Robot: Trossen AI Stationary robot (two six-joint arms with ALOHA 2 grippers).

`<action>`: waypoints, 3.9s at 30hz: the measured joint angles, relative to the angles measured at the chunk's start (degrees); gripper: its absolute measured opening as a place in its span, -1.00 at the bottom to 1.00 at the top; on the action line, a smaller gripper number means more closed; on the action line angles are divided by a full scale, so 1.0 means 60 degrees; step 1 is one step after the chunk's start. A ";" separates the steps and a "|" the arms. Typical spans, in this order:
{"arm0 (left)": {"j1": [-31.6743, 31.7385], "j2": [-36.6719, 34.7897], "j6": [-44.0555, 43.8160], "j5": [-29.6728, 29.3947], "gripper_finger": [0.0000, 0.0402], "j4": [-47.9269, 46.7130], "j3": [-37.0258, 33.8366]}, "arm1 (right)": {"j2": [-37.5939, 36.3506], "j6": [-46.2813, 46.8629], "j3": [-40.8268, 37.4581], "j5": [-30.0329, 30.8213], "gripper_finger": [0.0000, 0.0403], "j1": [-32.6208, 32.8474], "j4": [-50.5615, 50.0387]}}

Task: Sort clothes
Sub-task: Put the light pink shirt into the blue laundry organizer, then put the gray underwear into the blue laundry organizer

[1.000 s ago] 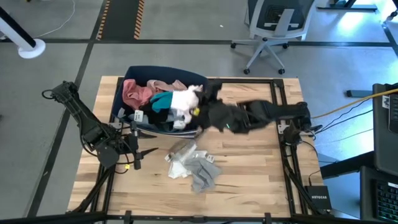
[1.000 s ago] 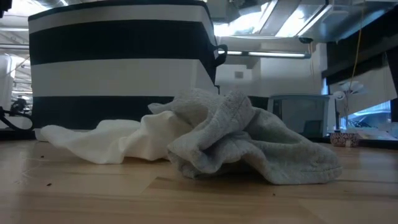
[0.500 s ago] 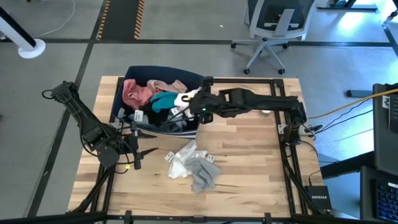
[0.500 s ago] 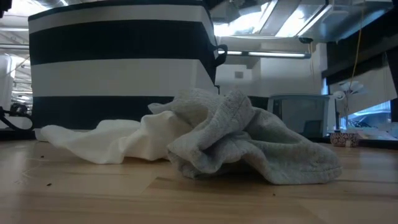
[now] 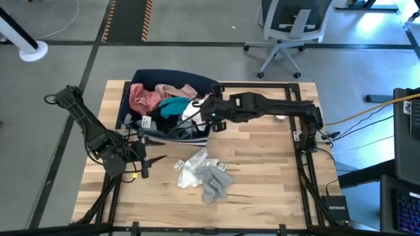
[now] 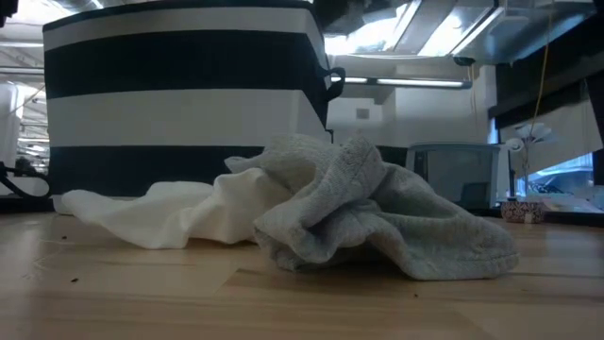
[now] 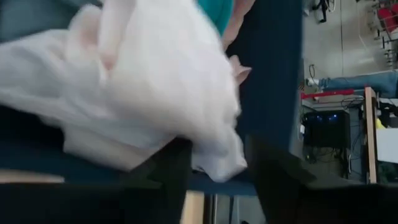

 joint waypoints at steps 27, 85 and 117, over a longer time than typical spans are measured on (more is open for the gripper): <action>0.0052 0.0000 -0.0443 -0.0007 0.03 0.0072 0.0000 | -0.0015 0.2178 -0.0322 0.2009 0.10 0.4457 -0.1488; 0.0459 0.0000 -0.0427 0.0000 0.03 0.0010 0.0000 | -0.0008 0.2587 -0.5371 -0.1263 0.10 0.4752 0.4803; 0.0459 0.0004 -0.0389 0.0000 0.03 -0.0026 0.0004 | 0.1908 0.4264 -0.5367 -0.1176 0.10 0.4997 0.6756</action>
